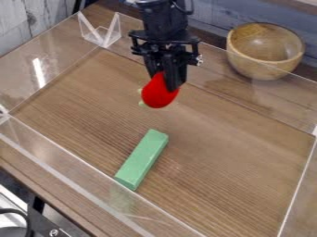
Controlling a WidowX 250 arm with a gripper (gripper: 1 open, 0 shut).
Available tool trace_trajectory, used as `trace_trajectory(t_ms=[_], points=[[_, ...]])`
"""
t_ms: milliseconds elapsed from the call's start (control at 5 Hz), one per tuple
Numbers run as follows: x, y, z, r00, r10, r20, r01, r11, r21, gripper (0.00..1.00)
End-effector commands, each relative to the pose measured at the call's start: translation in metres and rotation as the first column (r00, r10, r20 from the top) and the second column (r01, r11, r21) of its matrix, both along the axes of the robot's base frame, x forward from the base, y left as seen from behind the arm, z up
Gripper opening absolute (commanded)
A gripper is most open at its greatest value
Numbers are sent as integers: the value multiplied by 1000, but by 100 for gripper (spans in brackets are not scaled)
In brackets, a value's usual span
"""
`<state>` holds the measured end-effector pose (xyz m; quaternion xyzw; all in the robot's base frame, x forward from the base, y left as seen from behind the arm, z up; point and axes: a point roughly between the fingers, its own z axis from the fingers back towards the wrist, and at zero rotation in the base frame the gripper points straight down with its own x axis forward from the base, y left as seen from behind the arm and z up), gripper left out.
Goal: Move the red object to the left side of the table
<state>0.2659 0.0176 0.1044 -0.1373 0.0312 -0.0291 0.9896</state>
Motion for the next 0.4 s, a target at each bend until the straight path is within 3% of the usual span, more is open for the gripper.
trace_trajectory(t_ms=[0, 200], points=[[8, 9, 23, 996, -3, 90, 1, 1000, 19, 0], [7, 15, 23, 996, 4, 88, -6, 1000, 23, 0]])
